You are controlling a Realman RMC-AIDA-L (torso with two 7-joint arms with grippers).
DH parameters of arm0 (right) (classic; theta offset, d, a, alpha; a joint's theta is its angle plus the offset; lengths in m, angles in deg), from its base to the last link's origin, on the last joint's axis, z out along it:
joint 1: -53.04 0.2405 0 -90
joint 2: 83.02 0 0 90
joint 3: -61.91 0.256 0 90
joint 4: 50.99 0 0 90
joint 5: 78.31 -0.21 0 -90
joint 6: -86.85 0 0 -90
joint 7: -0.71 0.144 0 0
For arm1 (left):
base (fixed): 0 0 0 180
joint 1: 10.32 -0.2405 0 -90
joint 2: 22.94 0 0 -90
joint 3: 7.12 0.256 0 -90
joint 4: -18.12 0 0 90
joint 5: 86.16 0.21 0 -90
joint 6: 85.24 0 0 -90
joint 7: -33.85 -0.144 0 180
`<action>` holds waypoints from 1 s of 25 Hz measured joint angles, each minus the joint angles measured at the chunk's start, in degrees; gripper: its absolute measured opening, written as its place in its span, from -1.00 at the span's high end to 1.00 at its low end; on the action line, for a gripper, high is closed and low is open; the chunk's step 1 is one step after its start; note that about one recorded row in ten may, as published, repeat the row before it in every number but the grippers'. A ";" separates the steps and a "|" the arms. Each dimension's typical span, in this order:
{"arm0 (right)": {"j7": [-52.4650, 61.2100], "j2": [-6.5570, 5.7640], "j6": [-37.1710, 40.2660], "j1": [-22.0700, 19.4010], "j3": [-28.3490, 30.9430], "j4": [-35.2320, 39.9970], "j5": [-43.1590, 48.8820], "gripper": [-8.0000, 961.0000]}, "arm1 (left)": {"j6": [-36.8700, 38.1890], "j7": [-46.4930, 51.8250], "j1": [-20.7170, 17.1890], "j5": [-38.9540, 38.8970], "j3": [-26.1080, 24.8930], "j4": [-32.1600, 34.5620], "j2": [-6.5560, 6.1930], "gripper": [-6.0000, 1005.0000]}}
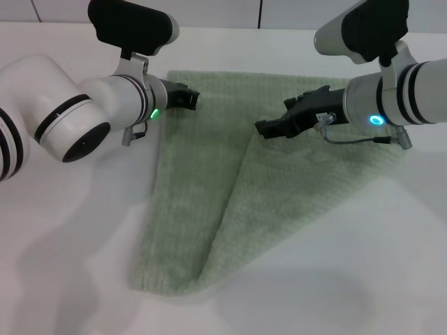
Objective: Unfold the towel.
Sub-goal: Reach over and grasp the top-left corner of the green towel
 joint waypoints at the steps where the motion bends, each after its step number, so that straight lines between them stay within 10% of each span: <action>1: -0.05 0.00 -0.05 0.21 0.00 -0.33 -0.03 -0.57 | -0.01 0.00 -0.02 0.00 0.00 -0.06 0.00 0.99; 25: -1.31 0.27 -1.34 3.60 -1.41 -4.45 -0.43 -0.57 | -0.47 -0.10 0.01 0.09 0.17 -0.57 0.00 0.99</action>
